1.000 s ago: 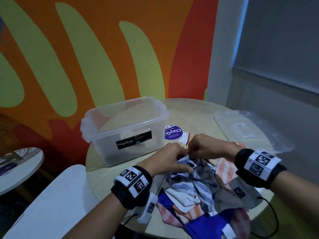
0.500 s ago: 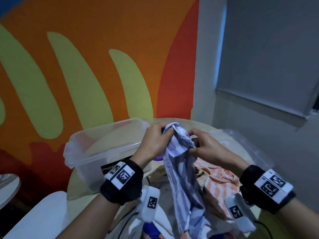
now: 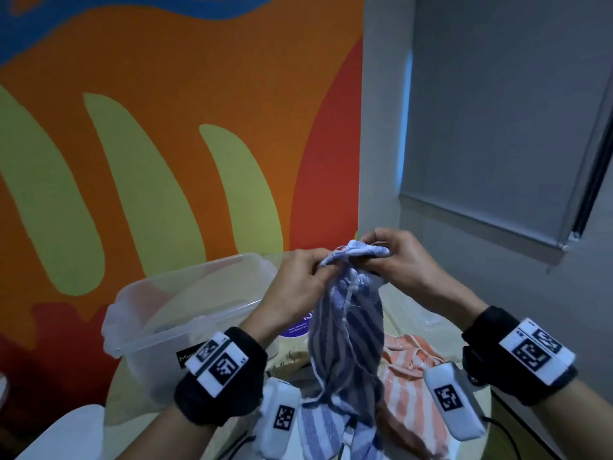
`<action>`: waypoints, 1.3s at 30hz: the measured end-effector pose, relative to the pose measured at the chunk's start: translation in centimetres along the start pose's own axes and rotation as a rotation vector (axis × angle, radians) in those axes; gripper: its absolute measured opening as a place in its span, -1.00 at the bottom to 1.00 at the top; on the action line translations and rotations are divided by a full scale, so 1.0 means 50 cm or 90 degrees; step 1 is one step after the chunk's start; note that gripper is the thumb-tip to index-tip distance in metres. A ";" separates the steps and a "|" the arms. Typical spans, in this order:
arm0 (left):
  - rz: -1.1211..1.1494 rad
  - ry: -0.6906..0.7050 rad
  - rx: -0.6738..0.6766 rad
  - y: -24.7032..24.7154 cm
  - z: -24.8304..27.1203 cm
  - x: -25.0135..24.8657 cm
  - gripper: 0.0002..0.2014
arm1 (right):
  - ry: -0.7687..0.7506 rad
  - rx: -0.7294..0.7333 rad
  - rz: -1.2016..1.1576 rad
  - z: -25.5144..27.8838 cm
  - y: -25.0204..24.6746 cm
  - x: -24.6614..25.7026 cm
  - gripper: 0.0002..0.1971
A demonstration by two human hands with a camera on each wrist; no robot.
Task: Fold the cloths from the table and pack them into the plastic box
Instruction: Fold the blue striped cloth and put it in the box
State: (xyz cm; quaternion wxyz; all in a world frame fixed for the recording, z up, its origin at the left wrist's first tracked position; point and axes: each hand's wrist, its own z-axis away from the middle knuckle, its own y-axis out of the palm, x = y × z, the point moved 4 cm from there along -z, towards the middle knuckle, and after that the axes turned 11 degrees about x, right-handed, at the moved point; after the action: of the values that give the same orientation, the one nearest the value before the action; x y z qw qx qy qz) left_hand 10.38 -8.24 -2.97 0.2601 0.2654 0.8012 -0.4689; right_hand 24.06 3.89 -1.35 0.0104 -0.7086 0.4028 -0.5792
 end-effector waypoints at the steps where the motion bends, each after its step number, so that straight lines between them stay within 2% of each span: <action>1: 0.023 -0.012 -0.008 -0.012 -0.002 -0.003 -0.76 | 0.001 -0.002 0.004 0.000 -0.008 0.002 -0.90; 4: 0.093 -0.039 -0.015 -0.045 0.000 -0.017 -0.75 | 0.002 0.003 0.001 -0.002 -0.022 0.011 -0.77; 6: 0.127 -0.043 0.002 -0.052 0.000 -0.030 -0.78 | -0.002 -0.002 -0.018 -0.004 -0.025 0.020 -0.77; 7: 0.138 -0.049 0.018 -0.051 -0.001 -0.033 -0.71 | -0.006 -0.003 -0.014 -0.006 -0.024 0.027 -0.76; 9: 0.155 -0.060 0.049 -0.039 -0.004 -0.045 -0.40 | -0.016 0.012 0.012 -0.011 -0.016 0.045 -0.77; 10: 0.150 -0.058 0.057 -0.034 -0.006 -0.052 -0.35 | -0.019 0.029 0.032 -0.015 -0.009 0.053 -0.81; 11: 0.131 -0.047 0.055 -0.032 -0.011 -0.056 -0.38 | -0.022 0.043 0.054 -0.019 -0.004 0.061 -0.87; 14: 0.055 -0.028 0.006 -0.045 -0.021 -0.050 -0.76 | -0.018 0.033 0.118 -0.027 -0.008 0.070 -0.96; 15: 0.042 -0.030 -0.012 -0.056 -0.022 -0.046 -0.87 | -0.012 0.028 0.128 -0.030 -0.018 0.067 -0.95; 17: 0.065 -0.049 -0.046 -0.081 -0.015 -0.036 -0.96 | 0.015 0.024 0.153 -0.029 -0.043 0.051 -0.85; 20: 0.145 -0.102 -0.100 -0.124 -0.002 -0.009 -0.89 | 0.087 0.015 0.152 -0.020 -0.074 0.014 -0.73; 24: 0.169 -0.190 -0.084 -0.112 -0.002 0.018 -0.85 | 0.130 -0.020 -0.022 -0.012 -0.062 0.001 -0.91; 25: 0.181 -0.195 -0.067 -0.095 -0.004 0.016 -0.78 | 0.140 -0.019 -0.065 -0.013 -0.050 0.006 -0.89; 28: 0.186 -0.150 -0.043 -0.051 -0.012 -0.008 -0.71 | 0.146 0.002 -0.157 -0.021 -0.012 0.024 -0.84; 31: 0.135 -0.085 -0.061 -0.043 -0.020 -0.038 -0.81 | 0.094 0.047 -0.285 -0.030 0.010 0.047 -0.84; 34: 0.081 -0.048 -0.088 -0.062 -0.027 -0.052 -0.93 | 0.051 0.089 -0.350 -0.027 0.005 0.061 -0.78; 36: 0.067 -0.047 -0.087 -0.079 -0.029 -0.051 -0.95 | 0.013 0.123 -0.308 -0.024 -0.001 0.063 -0.66; 38: 0.066 -0.057 -0.072 -0.091 -0.028 -0.044 -0.90 | -0.017 0.129 -0.185 -0.021 -0.004 0.064 -0.52; 39: 0.058 -0.062 -0.064 -0.094 -0.027 -0.042 -0.88 | -0.036 0.113 -0.106 -0.020 -0.005 0.065 -0.52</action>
State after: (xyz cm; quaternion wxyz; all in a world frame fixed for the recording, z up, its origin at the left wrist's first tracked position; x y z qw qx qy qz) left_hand 8.54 -9.39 1.87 0.3330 0.2651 0.7973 -0.4279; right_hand 23.37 2.62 1.75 0.0359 -0.7519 0.2893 -0.5914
